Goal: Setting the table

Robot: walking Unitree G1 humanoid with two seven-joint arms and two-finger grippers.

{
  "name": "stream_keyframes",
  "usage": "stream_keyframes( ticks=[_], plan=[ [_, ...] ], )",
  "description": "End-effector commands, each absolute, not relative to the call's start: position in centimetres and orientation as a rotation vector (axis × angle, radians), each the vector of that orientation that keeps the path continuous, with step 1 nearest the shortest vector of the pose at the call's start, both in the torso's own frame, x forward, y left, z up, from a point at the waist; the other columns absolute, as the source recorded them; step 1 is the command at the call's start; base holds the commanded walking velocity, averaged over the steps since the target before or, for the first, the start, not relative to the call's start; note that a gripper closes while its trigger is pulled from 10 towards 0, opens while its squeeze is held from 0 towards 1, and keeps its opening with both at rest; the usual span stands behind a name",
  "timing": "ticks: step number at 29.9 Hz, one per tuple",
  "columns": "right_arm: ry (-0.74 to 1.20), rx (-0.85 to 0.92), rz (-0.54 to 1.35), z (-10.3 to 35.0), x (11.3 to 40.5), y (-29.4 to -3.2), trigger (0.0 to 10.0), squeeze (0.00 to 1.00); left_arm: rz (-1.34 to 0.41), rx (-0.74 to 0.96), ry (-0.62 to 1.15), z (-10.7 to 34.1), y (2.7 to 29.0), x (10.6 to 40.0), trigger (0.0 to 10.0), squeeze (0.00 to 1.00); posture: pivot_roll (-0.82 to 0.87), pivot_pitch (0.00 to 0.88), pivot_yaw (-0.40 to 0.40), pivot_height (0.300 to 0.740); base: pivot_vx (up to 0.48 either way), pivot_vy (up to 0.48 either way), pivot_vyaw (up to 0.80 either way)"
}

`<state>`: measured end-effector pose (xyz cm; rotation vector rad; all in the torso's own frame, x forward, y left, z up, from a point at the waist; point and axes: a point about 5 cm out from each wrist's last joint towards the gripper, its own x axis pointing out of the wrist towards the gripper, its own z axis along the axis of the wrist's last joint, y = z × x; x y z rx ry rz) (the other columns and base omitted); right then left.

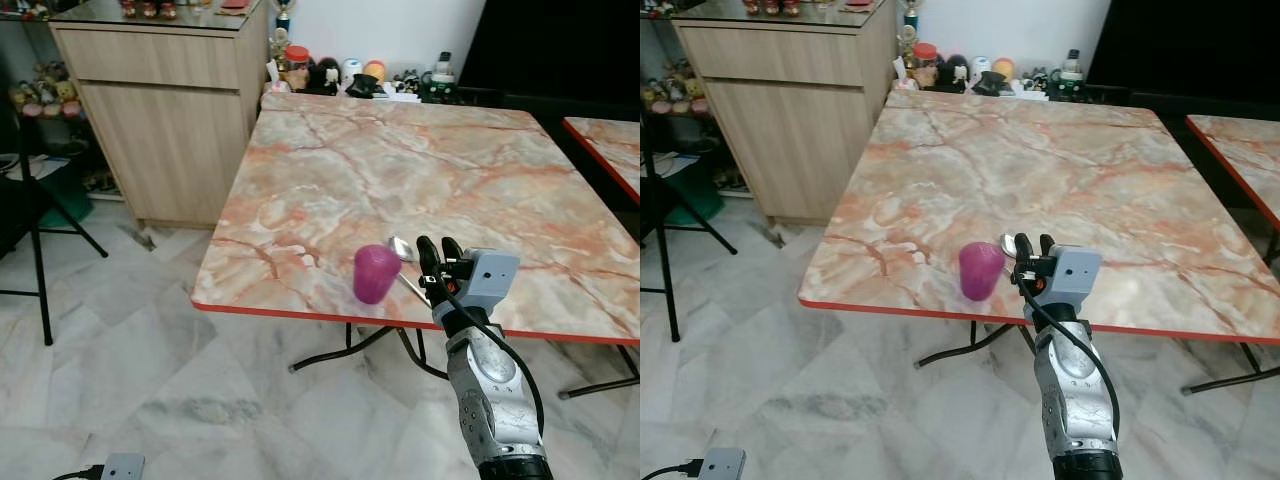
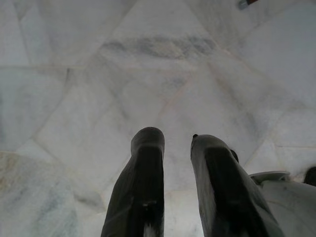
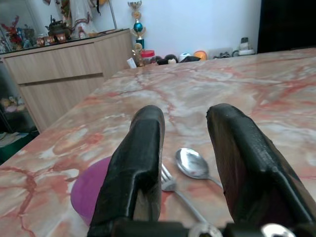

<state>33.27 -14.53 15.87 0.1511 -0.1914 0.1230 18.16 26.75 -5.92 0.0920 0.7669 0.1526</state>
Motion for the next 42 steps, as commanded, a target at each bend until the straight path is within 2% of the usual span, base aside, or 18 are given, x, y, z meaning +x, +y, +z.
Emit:
stream_keyframes(
  ticks=[1,17,33,42],
  plan=[
    [-0.205,0.133,0.131,16.12,33.26,-14.67,10.0,0.0,0.159,0.078,0.784,-6.29,26.66,17.49,10.0,0.0,0.11,0.103,-0.034,0.74,0.0,0.0,0.0],
    [-0.227,0.108,0.172,16.46,33.17,-14.34,10.0,0.0,0.162,0.073,0.775,-6.21,26.68,17.6,10.0,0.0,0.11,0.101,-0.032,0.74,0.0,0.0,0.0],
    [-0.239,0.11,0.185,16.55,33.05,-14.22,10.0,0.0,0.161,0.072,0.776,-6.22,26.72,17.57,10.0,0.0,0.12,0.104,-0.032,0.74,0.0,0.0,0.78],
    [-0.21,0.11,0.181,16.26,33.3,-14.6,10.0,0.0,0.159,0.071,0.778,-6.26,26.63,17.55,10.0,0.0,0.12,0.107,-0.032,0.74,0.0,0.0,0.0]
  ],
)
